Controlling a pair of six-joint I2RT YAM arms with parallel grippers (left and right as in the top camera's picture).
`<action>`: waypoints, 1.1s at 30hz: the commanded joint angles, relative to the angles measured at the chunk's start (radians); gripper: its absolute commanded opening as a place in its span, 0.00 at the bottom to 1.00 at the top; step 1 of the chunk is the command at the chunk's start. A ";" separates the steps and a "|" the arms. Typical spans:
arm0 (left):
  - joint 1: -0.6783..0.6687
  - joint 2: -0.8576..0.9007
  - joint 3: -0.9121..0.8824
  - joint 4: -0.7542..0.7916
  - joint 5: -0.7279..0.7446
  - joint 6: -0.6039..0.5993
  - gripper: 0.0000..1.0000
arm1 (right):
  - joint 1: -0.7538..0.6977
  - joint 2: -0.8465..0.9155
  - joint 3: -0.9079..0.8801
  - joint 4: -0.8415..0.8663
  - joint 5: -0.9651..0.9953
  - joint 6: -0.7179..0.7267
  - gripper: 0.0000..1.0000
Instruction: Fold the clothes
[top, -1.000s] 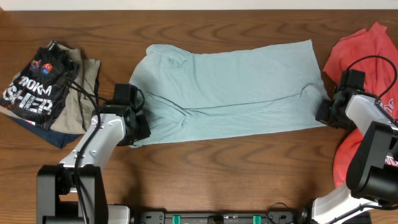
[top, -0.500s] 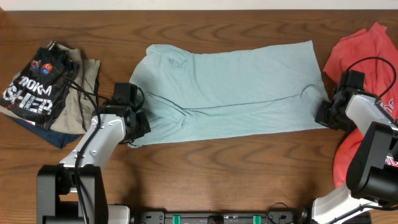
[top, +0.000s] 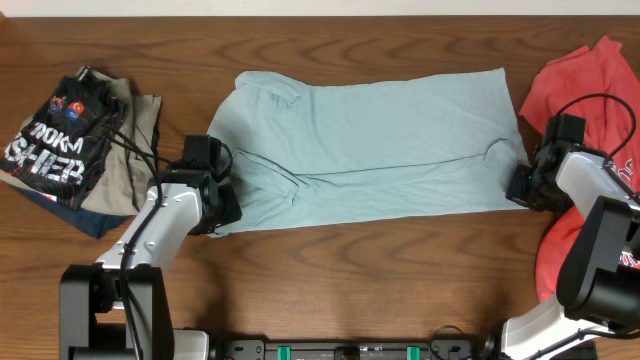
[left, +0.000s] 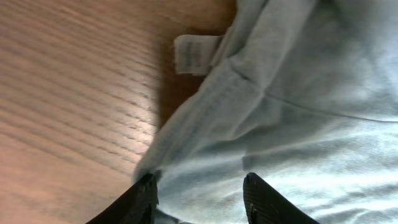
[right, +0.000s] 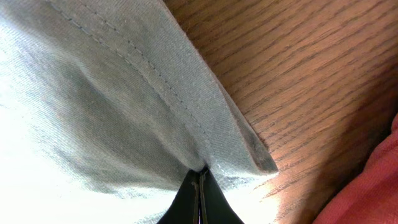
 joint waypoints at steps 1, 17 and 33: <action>0.002 0.011 -0.015 -0.023 -0.085 0.005 0.47 | 0.003 0.033 -0.035 -0.014 -0.031 0.008 0.01; 0.002 0.015 -0.031 -0.018 -0.115 -0.040 0.06 | 0.002 0.033 -0.035 -0.013 -0.031 0.008 0.01; 0.095 0.005 -0.042 -0.291 -0.276 -0.148 0.06 | 0.001 0.033 -0.035 -0.252 -0.026 0.105 0.01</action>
